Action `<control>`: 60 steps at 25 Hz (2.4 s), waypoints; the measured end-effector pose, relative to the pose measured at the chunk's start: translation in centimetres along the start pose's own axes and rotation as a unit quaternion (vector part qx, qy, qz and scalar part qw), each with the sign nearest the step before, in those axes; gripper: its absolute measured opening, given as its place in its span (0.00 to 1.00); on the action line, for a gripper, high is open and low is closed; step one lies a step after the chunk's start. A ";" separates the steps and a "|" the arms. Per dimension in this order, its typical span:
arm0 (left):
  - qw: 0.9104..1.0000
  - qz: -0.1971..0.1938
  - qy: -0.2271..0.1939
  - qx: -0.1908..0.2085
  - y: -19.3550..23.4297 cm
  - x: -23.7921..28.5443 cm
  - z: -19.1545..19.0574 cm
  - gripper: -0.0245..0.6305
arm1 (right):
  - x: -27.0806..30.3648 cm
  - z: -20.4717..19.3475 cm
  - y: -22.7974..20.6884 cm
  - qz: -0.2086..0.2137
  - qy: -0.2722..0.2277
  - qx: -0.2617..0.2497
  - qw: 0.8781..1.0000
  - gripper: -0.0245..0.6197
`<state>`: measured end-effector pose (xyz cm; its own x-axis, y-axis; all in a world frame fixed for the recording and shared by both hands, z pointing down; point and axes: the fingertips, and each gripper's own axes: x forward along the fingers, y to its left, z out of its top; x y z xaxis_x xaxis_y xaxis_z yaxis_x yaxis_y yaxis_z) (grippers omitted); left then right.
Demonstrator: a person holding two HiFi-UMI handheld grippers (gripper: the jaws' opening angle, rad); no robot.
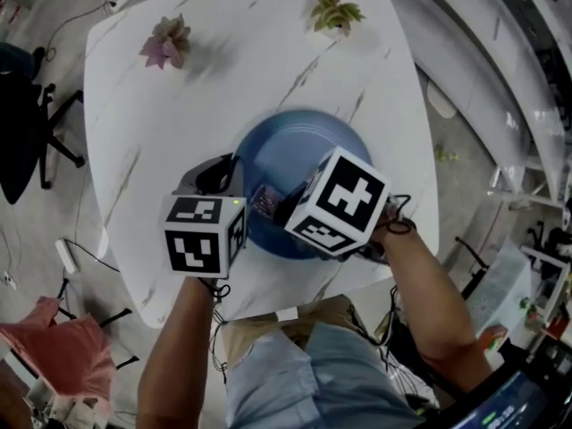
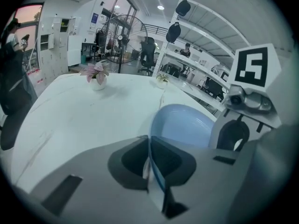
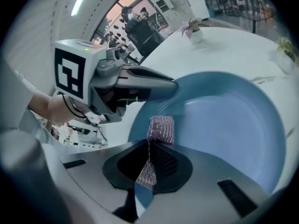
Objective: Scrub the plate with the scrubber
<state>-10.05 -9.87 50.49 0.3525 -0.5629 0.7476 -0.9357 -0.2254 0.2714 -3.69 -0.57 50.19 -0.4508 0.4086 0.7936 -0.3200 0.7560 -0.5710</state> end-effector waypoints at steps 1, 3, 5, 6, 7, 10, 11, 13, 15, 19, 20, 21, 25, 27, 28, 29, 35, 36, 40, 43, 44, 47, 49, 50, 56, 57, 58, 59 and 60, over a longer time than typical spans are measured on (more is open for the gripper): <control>1.000 -0.005 0.001 -0.005 -0.1 0.0 0.0 0.07 | 0.1 -0.4 0.8 0.028 -0.010 0.012 0.999 0.10; 1.000 -0.014 0.002 -0.024 -0.1 -0.4 0.0 0.07 | -0.2 -0.8 2.2 0.078 -0.038 0.034 0.996 0.10; 0.999 -0.010 -0.008 -0.036 0.2 -1.5 0.4 0.07 | -1.7 -0.6 3.4 0.117 -0.080 0.047 0.989 0.10; 0.999 -0.003 -0.018 -0.037 0.4 -2.3 0.9 0.07 | -2.9 -0.1 4.1 0.135 -0.108 0.049 0.984 0.10; 0.999 0.004 -0.029 -0.035 0.4 -3.3 1.5 0.07 | -4.5 0.6 4.7 0.151 -0.141 0.047 0.977 0.10; 0.997 0.016 -0.068 -0.033 -0.2 -6.8 3.4 0.08 | -10.4 2.8 7.3 0.184 -0.239 0.023 0.953 0.11; 0.996 0.018 -0.078 -0.032 -0.7 -8.0 3.6 0.09 | -12.2 3.2 8.1 0.182 -0.261 0.013 0.948 0.11; 0.996 0.021 -0.081 -0.025 -1.5 -9.1 3.3 0.10 | -14.6 3.2 9.5 0.157 -0.279 -0.010 0.947 0.11; 0.997 0.026 -0.075 -0.023 -1.5 -8.6 2.5 0.09 | -16.0 3.0 10.1 0.128 -0.288 -0.031 0.949 0.11; 0.995 0.044 -0.081 -0.030 0.2 -6.4 2.0 0.08 | -18.1 3.2 10.3 0.090 -0.310 -0.065 0.944 0.11; 0.995 0.049 -0.086 -0.031 0.5 -6.3 2.0 0.08 | -18.5 3.2 10.5 0.084 -0.314 -0.070 0.943 0.11; 0.994 0.052 -0.093 -0.033 0.8 -6.4 2.0 0.11 | -18.9 3.2 10.7 0.078 -0.319 -0.074 0.942 0.11; 0.988 0.063 -0.135 -0.051 1.5 -9.0 3.2 0.30 | -20.8 3.5 11.6 0.060 -0.345 -0.089 0.932 0.11; 0.980 0.068 -0.179 -0.046 0.9 -12.0 4.8 0.28 | -22.2 3.9 12.1 0.048 -0.371 -0.098 0.922 0.11; 0.974 0.069 -0.210 -0.038 0.1 -14.0 6.2 0.26 | -23.1 4.3 12.6 0.039 -0.389 -0.106 0.914 0.11; 0.966 0.070 -0.247 -0.029 -0.9 -16.5 7.9 0.23 | -24.4 4.9 13.2 0.026 -0.411 -0.117 0.904 0.11; 0.877 0.098 -0.468 0.050 -8.9 -33.4 20.4 0.12 | -34.4 9.3 18.5 -0.144 -0.542 -0.211 0.801 0.12; 0.860 0.109 -0.495 0.064 -10.0 -35.6 21.7 0.10 | -35.8 9.7 19.2 -0.176 -0.560 -0.223 0.778 0.12; 0.807 0.149 -0.561 0.110 -13.4 -40.9 24.2 0.06 | -40.3 10.1 21.4 -0.277 -0.637 -0.249 0.675 0.12; 0.795 0.167 -0.568 0.131 -15.2 -42.2 24.0 0.05 | -41.6 9.3 22.0 -0.309 -0.660 -0.231 0.645 0.12; 0.796 0.170 -0.565 0.134 -15.5 -42.2 23.9 0.05 | -41.7 9.0 22.0 -0.313 -0.663 -0.227 0.641 0.12; 0.804 0.175 -0.550 0.144 -15.5 -40.7 23.3 0.05 | -40.9 8.5 21.0 -0.319 -0.668 -0.218 0.636 0.12; 0.811 0.173 -0.540 0.145 -15.4 -39.6 22.9 0.05 | -40.2 8.0 20.0 -0.321 -0.668 -0.208 0.638 0.11; 0.814 0.172 -0.536 0.145 -15.6 -39.2 22.8 0.05 | -40.0 7.8 19.7 -0.323 -0.667 -0.204 0.639 0.11; 0.818 0.169 -0.528 0.157 -17.0 -38.8 22.4 0.05 | -40.2 6.6 19.7 -0.326 -0.674 -0.194 0.634 0.11; 0.817 0.168 -0.528 0.158 -17.1 -38.7 22.4 0.05 | -40.2 6.5 19.7 -0.326 -0.675 -0.194 0.633 0.11; 0.817 0.168 -0.528 0.159 -17.3 -38.7 22.4 0.05 | -40.1 6.3 19.7 -0.326 -0.675 -0.193 0.633 0.11; 0.817 0.168 -0.528 0.160 -17.6 -38.6 22.4 0.05 | -40.1 6.1 19.7 -0.326 -0.674 -0.192 0.634 0.11; 0.819 0.167 -0.526 0.160 -17.8 -38.5 22.3 0.05 | -40.2 5.9 19.6 -0.326 -0.674 -0.191 0.634 0.11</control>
<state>-6.61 -1.92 3.41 0.0543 -0.9709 -0.2331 -0.9898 -0.0216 -0.1408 3.23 -5.22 5.89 -0.7121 -0.6689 -0.2133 -0.6955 0.7136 0.0842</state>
